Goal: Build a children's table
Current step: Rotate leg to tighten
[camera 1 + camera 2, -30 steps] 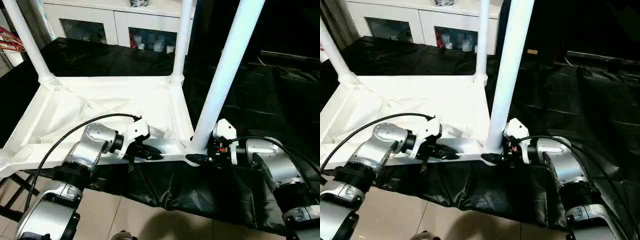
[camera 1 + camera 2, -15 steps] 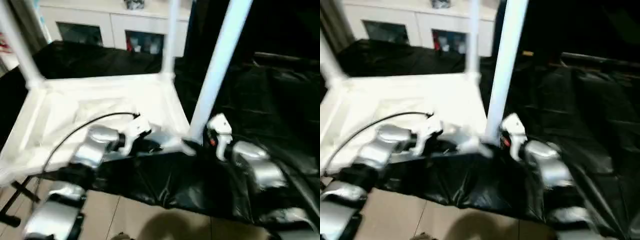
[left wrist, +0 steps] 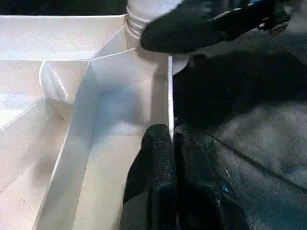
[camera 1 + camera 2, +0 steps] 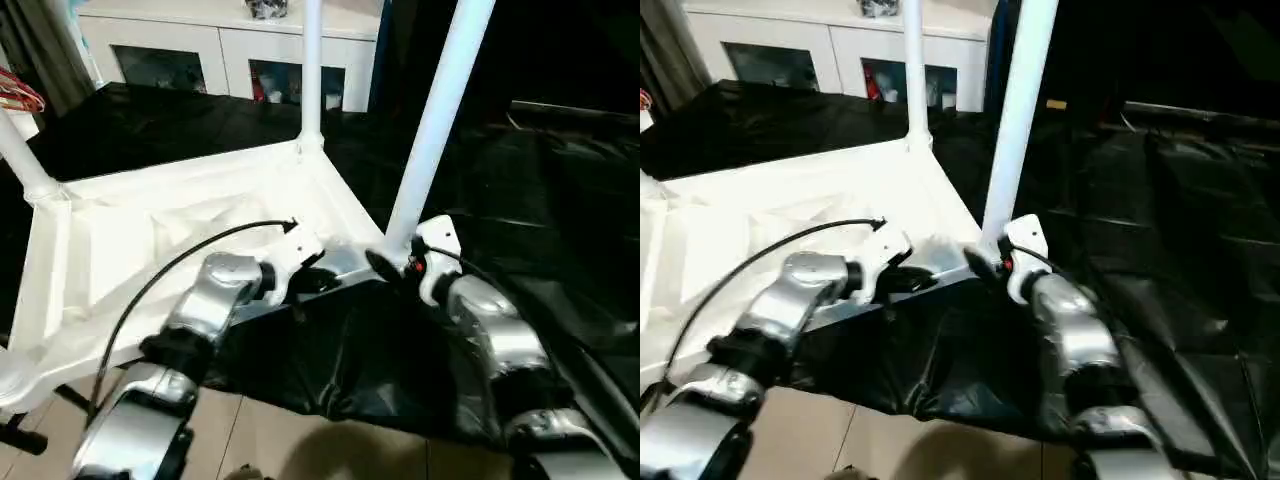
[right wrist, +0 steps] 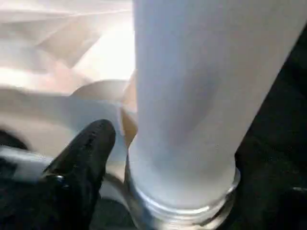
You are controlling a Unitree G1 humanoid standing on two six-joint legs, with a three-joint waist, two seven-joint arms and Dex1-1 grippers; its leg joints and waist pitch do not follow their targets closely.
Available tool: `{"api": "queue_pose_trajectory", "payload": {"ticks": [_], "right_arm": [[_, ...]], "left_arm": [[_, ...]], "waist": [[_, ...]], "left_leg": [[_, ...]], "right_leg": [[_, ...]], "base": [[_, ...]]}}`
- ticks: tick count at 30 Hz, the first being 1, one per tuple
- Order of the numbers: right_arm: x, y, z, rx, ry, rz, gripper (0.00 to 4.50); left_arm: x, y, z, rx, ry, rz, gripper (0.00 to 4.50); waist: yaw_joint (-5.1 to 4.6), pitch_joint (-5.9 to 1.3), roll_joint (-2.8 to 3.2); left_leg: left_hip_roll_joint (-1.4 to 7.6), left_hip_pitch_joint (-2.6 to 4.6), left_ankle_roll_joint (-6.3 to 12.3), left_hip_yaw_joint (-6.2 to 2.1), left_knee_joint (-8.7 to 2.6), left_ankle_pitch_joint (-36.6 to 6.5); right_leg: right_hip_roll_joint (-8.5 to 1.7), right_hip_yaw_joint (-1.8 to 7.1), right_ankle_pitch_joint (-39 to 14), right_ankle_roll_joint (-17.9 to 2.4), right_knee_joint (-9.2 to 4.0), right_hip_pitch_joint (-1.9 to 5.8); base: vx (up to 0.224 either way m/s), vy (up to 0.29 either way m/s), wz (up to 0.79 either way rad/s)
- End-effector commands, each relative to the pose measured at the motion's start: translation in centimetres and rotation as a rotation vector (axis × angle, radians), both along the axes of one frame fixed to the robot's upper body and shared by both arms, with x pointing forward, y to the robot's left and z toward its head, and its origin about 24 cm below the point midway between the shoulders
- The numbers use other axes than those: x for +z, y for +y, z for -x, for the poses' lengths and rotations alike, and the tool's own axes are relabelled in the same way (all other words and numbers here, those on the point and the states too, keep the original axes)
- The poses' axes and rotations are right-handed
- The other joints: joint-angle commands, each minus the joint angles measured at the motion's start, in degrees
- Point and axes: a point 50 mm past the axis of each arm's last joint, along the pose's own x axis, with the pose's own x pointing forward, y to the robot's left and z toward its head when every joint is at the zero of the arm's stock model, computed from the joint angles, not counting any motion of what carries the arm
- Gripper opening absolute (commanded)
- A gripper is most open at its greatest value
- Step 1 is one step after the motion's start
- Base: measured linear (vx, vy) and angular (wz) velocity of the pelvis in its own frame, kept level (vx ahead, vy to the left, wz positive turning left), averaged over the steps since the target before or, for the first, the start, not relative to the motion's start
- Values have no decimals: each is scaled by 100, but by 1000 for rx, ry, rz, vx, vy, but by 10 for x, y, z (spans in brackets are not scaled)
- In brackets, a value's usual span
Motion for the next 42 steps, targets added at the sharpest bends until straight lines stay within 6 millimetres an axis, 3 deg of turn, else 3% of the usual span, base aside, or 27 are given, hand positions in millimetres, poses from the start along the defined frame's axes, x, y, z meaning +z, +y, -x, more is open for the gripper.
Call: {"api": "queue_pose_trajectory", "payload": {"ticks": [1, 5, 13, 20, 25, 26, 28, 31, 34, 36, 38, 40, 41, 42], "right_arm": [[2, 31, 12, 263, 11, -9, 388], [6, 12, 24, 433, 31, 34, 388], [8, -1, 37, 639, 85, 103, 388], [12, 0, 39, 683, 89, 64, 332], [11, 4, 42, 699, 91, 48, 302], [11, 6, 42, 698, 93, 40, 281], [9, 11, 42, 667, 89, 14, 278], [2, 19, 37, 571, 61, 25, 269], [-7, 27, 27, 410, 61, 33, 268], [-13, 40, 17, 236, 63, 25, 267], [-16, 45, 15, 181, 70, 39, 267], [-19, 58, 9, 60, 86, 32, 267], [-19, 62, 7, 30, 92, 28, 267], [-19, 68, 7, 30, 91, 15, 267]], "left_arm": [[13, -29, 11, -208, -20, 94, 0], [11, -16, 14, -264, 19, 47, 0], [14, 0, 17, -323, 71, 37, 0], [18, 6, 19, -348, 93, 35, 0], [17, 8, 20, -346, 98, 36, 0], [16, 9, 21, -340, 97, 35, 0], [14, 7, 18, -282, 77, 36, 0], [13, 4, 10, -168, 38, 44, 0], [13, -1, 2, -61, -6, 41, 0], [14, -9, -4, 19, -35, 52, 0], [14, -14, -5, 36, -36, 61, 0], [14, -25, -7, 88, -55, 74, 0], [14, -29, -7, 90, -55, 78, 0], [14, -33, -6, 94, -58, 82, 0]], "waist": [[13, -350, -45], [63, -329, -35], [94, -337, -57], [169, -336, -82], [168, -335, -78], [162, -335, -112], [166, -334, -132], [148, -311, -153], [101, -277, -151], [60, -274, -114], [12, -287, -134], [-17, -288, -85], [-37, -297, -108], [-30, -313, -63]], "left_leg": [[399, 5, 527, -187, -379, -541], [415, 13, 481, -185, -390, -741], [409, 2, 511, -189, -375, -686], [425, 13, 516, -188, -375, -623], [419, 12, 501, -188, -377, -609], [418, 13, 498, -186, -379, -623], [421, 6, 493, -189, -380, -601], [402, 28, 382, -197, -401, -747], [388, 63, 226, -212, -432, -932], [398, 79, 123, -232, -454, -1039], [401, 97, 53, -241, -459, -1119], [406, 83, 68, -239, -463, -1091], [394, 73, 60, -240, -466, -1037], [393, 75, 60, -235, -452, -1003]], "right_leg": [[-641, 404, -714, -1082, -405, 338], [-629, 400, -1190, -975, -450, 322], [-627, 388, -1168, -1007, -444, 323], [-637, 388, -1204, -1024, -436, 302], [-628, 388, -1245, -966, -439, 298], [-629, 386, -1264, -962, -441, 299], [-641, 387, -1298, -953, -432, 304], [-651, 382, -1755, -818, -498, 285], [-662, 378, -2267, -706, -573, 248], [-676, 388, -2428, -654, -599, 239], [-677, 391, -2408, -646, -594, 241], [-670, 410, -2201, -698, -580, 241], [-656, 405, -2005, -741, -554, 264], [-663, 416, -1888, -780, -532, 262]], "base": [[0, 0, 0], [0, 0, 0], [0, 0, 0], [0, 0, 0], [0, 0, 0], [0, 0, 0], [0, 0, 0], [0, 0, 0], [0, 0, 0], [0, 0, 0], [0, 0, 0], [0, 0, 0], [0, 0, 0], [0, 0, 0]]}}
